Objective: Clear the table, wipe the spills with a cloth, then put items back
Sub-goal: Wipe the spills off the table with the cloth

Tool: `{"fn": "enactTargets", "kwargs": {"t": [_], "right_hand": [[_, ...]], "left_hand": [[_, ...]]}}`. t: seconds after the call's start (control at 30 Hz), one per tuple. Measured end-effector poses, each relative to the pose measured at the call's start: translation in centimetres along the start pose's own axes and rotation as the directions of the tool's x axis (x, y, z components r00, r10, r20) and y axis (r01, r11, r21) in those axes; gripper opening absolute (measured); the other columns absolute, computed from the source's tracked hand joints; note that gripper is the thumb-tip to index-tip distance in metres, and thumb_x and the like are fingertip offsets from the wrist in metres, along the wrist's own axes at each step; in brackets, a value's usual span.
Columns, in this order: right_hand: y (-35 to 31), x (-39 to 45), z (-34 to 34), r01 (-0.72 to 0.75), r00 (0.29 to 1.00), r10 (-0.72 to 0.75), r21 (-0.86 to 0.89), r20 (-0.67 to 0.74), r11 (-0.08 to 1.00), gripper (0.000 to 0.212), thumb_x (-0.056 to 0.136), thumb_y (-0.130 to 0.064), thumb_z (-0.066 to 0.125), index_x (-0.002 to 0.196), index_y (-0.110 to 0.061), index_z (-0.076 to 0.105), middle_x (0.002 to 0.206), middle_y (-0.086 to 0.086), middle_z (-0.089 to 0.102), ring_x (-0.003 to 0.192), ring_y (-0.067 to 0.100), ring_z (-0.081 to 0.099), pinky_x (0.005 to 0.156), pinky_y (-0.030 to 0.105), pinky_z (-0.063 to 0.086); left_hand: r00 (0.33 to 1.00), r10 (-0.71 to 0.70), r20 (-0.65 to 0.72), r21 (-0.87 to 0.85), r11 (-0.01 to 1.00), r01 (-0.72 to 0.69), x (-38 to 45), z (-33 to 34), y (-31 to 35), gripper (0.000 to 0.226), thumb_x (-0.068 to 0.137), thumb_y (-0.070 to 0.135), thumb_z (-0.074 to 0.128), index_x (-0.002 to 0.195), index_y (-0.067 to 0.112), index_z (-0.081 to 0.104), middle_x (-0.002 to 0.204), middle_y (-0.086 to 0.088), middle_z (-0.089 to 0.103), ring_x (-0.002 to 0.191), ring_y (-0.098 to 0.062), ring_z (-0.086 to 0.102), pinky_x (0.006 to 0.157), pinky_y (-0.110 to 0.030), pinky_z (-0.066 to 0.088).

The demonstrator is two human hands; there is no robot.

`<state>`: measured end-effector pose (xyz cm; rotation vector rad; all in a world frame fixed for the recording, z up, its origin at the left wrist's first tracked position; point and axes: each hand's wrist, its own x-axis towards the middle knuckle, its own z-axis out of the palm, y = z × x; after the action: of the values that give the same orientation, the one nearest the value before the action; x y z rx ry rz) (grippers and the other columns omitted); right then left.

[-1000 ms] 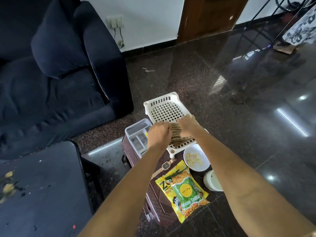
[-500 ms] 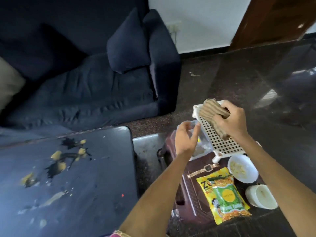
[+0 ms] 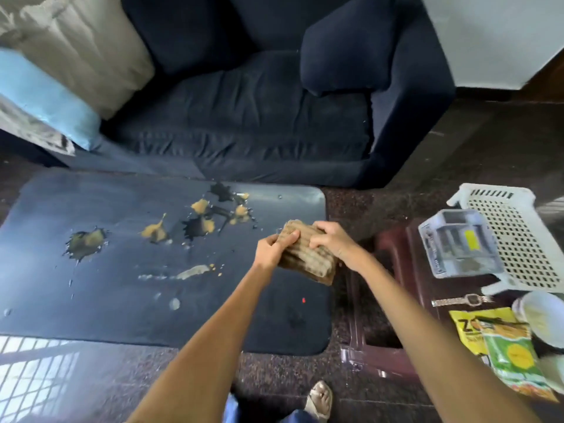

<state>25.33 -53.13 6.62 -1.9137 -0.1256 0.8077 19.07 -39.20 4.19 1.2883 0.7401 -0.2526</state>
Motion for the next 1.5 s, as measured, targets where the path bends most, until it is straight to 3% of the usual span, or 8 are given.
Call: {"fn": "enactTargets", "kwargs": {"t": [0.13, 0.27, 0.43, 0.7, 0.93, 1.23, 1.4, 1.5], "right_hand": [[3.8, 0.6, 9.2, -0.169, 0.985, 0.168, -0.004, -0.040, 0.986, 0.025, 0.054, -0.023, 0.058, 0.074, -0.010, 0.052, 0.070, 0.008, 0.047, 0.072, 0.019, 0.046, 0.055, 0.030, 0.030], [9.5, 0.3, 15.5, -0.255, 0.945, 0.063, -0.601, -0.321, 0.758, 0.044, 0.078, -0.023, 0.064, 0.119, -0.013, 0.053, 0.112, 0.010, 0.060, 0.108, 0.032, 0.052, 0.081, 0.038, 0.045], [11.7, 0.7, 20.3, -0.082, 0.892, -0.299, -0.773, -0.338, 0.630, 0.042, 0.073, -0.025, 0.070, 0.111, -0.009, 0.061, 0.114, 0.017, 0.058, 0.101, 0.038, 0.057, 0.084, 0.046, 0.051], [15.3, 0.6, 19.5, 0.067, 0.857, -0.504, -0.946, -0.109, 0.318, 0.053, 0.079, -0.029, 0.071, 0.128, -0.022, 0.053, 0.127, 0.010, 0.055, 0.112, 0.028, 0.053, 0.087, 0.042, 0.050], [15.3, 1.4, 22.0, -0.480, 0.538, -0.170, -0.466, -0.826, 0.743, 0.037, 0.083, -0.019, 0.063, 0.120, -0.024, 0.061, 0.128, 0.013, 0.054, 0.108, 0.035, 0.049, 0.083, 0.047, 0.045], [15.8, -1.5, 24.5, -0.097, 0.777, -0.491, -0.846, -0.393, 0.524, 0.044, 0.078, -0.015, 0.063, 0.120, -0.026, 0.057, 0.126, 0.005, 0.053, 0.106, 0.027, 0.050, 0.080, 0.039, 0.046], [17.3, -1.6, 19.0, -0.593, 0.441, -0.084, -0.361, -0.894, 0.720, 0.046, 0.079, -0.012, 0.055, 0.124, -0.020, 0.059, 0.129, 0.016, 0.053, 0.107, 0.036, 0.051, 0.083, 0.044, 0.044], [15.1, -0.3, 22.3, -0.600, 0.397, 0.021, -0.242, -0.918, 0.762, 0.061, 0.069, -0.005, 0.068, 0.127, -0.018, 0.055, 0.133, 0.020, 0.048, 0.112, 0.039, 0.045, 0.084, 0.046, 0.040]], "left_hand": [[0.997, 0.001, -0.082, 0.381, 0.924, 0.030, 0.7, -8.4, -3.7, 0.022, 0.079, 0.036, 0.071, 0.087, 0.016, 0.067, 0.080, 0.003, 0.066, 0.079, -0.014, 0.060, 0.070, -0.025, 0.048], [0.996, 0.062, -0.060, 0.824, 0.567, 0.014, 0.4, -15.5, -6.7, 0.028, 0.088, 0.022, 0.059, 0.114, 0.013, 0.059, 0.112, -0.003, 0.064, 0.111, -0.023, 0.056, 0.091, -0.034, 0.045], [0.990, 0.107, 0.092, 0.955, 0.272, -0.118, 0.6, -21.5, -7.7, 0.036, 0.089, 0.012, 0.054, 0.125, 0.016, 0.054, 0.133, -0.002, 0.050, 0.128, -0.023, 0.042, 0.098, -0.036, 0.041], [0.962, 0.198, 0.189, 0.966, 0.138, -0.218, 3.2, -21.5, -7.8, 0.047, 0.086, 0.025, 0.063, 0.131, 0.018, 0.048, 0.131, -0.003, 0.049, 0.123, -0.026, 0.040, 0.096, -0.036, 0.035], [0.939, 0.157, 0.307, 0.942, -0.193, -0.276, 5.4, -17.8, -8.5, 0.088, 0.077, 0.044, 0.069, 0.146, 0.019, 0.021, 0.141, -0.001, 0.034, 0.127, -0.025, 0.032, 0.098, -0.037, 0.031], [0.961, 0.143, 0.238, 0.932, -0.311, -0.185, 5.9, -16.8, -8.3, 0.094, 0.074, 0.046, 0.071, 0.147, 0.020, 0.017, 0.139, -0.002, 0.032, 0.125, -0.025, 0.034, 0.098, -0.037, 0.033], [0.969, 0.143, 0.204, 0.949, -0.270, -0.160, 6.0, -16.3, -8.2, 0.095, 0.070, 0.043, 0.075, 0.146, 0.020, 0.023, 0.137, -0.002, 0.034, 0.123, -0.026, 0.033, 0.098, -0.038, 0.033], [0.972, 0.134, 0.193, 0.946, -0.288, -0.148, 6.2, -16.2, -8.1, 0.094, 0.069, 0.043, 0.077, 0.144, 0.019, 0.026, 0.137, -0.002, 0.035, 0.124, -0.026, 0.033, 0.099, -0.038, 0.033]]}}
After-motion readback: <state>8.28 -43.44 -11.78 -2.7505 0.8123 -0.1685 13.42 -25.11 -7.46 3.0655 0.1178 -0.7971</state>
